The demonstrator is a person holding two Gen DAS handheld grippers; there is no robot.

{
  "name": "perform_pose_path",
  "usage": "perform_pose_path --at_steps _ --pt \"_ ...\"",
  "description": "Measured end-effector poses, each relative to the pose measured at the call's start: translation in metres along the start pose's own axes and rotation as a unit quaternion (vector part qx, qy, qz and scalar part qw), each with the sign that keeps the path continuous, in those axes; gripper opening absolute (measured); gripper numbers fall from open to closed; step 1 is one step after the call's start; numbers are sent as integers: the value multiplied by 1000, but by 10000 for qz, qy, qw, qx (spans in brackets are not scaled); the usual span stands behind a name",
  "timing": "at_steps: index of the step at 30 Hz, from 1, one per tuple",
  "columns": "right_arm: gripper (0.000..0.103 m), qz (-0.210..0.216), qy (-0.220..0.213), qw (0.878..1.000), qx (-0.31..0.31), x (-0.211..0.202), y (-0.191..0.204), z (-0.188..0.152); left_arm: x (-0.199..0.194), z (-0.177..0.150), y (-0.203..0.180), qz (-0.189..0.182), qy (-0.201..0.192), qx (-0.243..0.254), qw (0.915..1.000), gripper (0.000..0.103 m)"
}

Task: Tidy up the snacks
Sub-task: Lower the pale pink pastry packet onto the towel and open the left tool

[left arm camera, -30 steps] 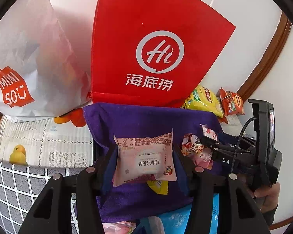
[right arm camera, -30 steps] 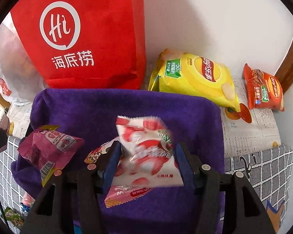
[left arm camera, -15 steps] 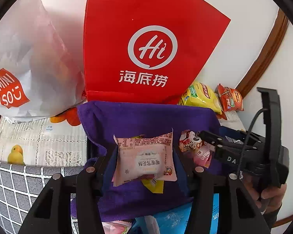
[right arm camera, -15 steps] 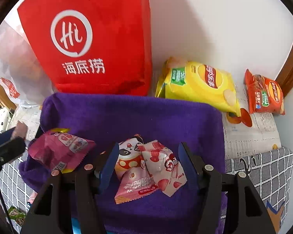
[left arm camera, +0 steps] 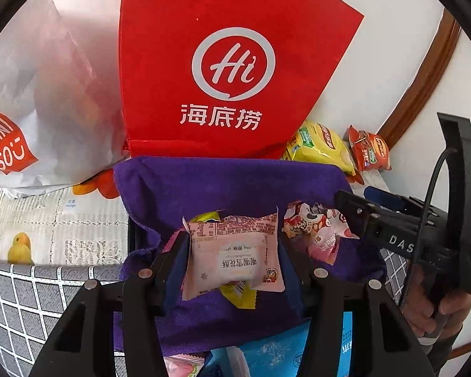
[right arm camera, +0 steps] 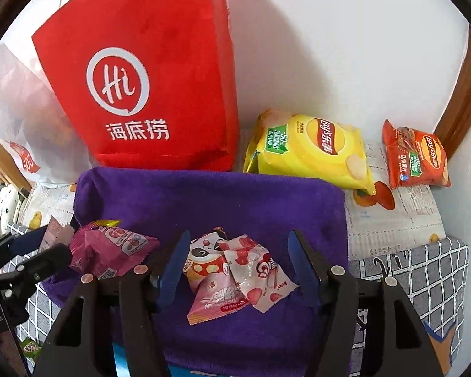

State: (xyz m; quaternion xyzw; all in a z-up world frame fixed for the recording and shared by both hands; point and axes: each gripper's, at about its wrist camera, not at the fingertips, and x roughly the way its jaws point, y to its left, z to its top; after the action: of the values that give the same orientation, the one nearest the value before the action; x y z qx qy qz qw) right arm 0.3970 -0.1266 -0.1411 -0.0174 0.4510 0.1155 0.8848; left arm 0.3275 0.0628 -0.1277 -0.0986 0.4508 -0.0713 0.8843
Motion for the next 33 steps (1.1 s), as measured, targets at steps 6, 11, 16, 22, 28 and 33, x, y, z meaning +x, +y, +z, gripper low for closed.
perform_pose_path --at_steps 6,11,16,22,28,33 --pt "64 20 -53 9999 110 -7 -6 1 11 -2 -1 94 168 40 9998 52" --pt "65 -8 -164 9998 111 -16 -7 3 20 -5 -5 162 358 142 9991 53" --pt "65 -48 -167 9998 92 -17 -7 4 25 -9 -11 232 463 226 9984 54" --pt "65 -70 -167 9998 103 -18 -8 4 24 -9 -8 162 493 118 9986 54" --pt "66 -80 -138 9999 28 -17 -3 3 26 -7 -8 307 505 132 9982 61" --pt "68 -134 -173 9997 -74 -19 0 3 26 -7 -8 329 553 106 9979 74"
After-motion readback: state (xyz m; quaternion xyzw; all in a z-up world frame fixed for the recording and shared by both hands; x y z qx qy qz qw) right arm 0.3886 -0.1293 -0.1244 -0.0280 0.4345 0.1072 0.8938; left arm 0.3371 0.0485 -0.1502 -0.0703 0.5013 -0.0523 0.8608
